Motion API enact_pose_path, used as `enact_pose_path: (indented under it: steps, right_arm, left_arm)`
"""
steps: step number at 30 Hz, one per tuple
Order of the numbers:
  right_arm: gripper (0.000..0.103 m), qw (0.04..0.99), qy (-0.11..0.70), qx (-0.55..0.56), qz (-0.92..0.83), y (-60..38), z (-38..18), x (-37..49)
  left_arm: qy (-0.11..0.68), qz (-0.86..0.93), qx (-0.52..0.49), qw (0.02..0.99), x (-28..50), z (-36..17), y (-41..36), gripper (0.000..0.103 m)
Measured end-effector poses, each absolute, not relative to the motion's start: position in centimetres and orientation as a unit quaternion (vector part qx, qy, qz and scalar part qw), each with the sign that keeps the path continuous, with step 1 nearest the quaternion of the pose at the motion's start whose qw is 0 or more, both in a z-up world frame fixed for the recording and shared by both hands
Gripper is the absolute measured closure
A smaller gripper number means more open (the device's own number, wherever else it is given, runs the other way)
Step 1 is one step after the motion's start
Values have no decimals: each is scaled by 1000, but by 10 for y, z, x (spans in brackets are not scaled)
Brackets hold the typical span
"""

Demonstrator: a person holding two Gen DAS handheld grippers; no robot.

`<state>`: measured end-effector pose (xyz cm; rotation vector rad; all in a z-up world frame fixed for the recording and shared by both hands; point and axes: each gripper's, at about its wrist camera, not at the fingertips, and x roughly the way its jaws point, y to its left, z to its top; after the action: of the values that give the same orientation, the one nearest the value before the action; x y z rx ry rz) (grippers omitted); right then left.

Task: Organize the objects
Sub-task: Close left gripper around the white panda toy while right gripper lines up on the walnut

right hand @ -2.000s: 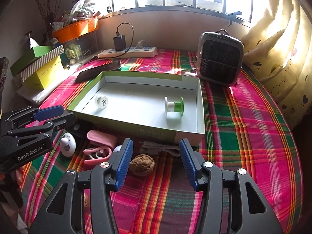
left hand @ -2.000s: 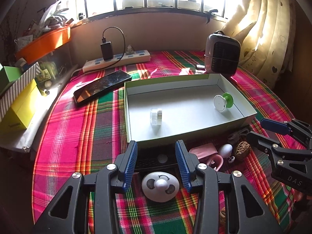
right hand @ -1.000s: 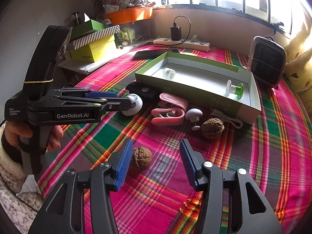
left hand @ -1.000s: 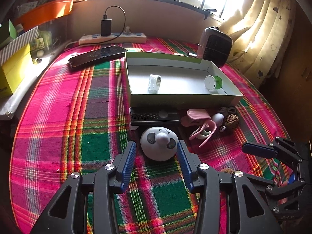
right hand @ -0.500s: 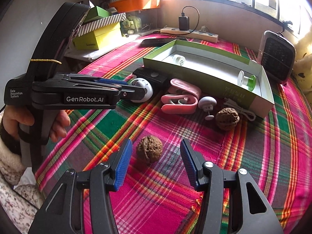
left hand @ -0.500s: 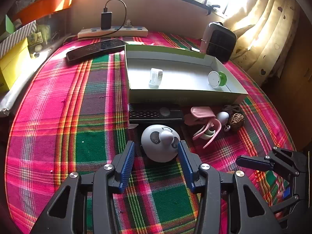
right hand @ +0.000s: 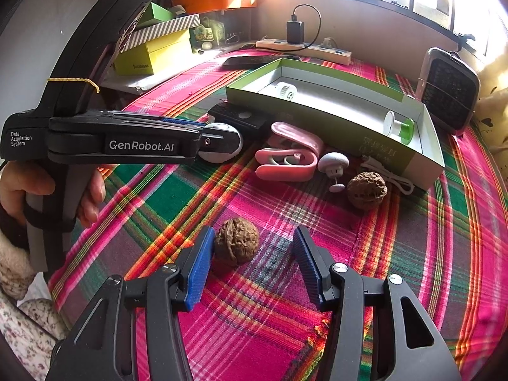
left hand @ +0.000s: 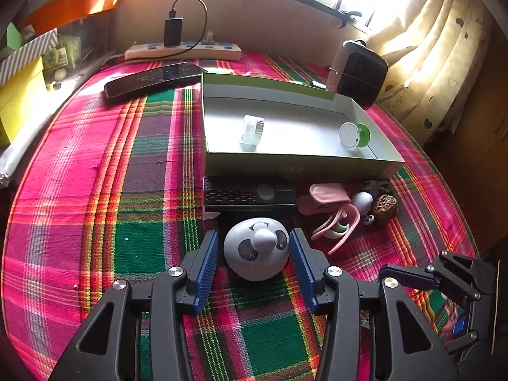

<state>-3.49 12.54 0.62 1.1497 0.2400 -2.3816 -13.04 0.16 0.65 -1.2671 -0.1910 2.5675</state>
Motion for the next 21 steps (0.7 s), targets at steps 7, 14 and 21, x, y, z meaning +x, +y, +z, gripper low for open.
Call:
enact_pose_path:
  steps: [7, 14, 21]
  right_arm:
    - [51, 241, 87, 420, -870, 126, 7, -34]
    - [58, 238, 86, 420, -872, 127, 8, -35]
    - [74, 237, 86, 420, -872, 128, 8, -36]
  left_arm:
    - [-63, 888, -436, 132, -130, 7, 3, 61]
    - [-61, 889, -435, 129, -130, 7, 1, 65]
    - [-62, 889, -435, 128, -130, 7, 1, 66]
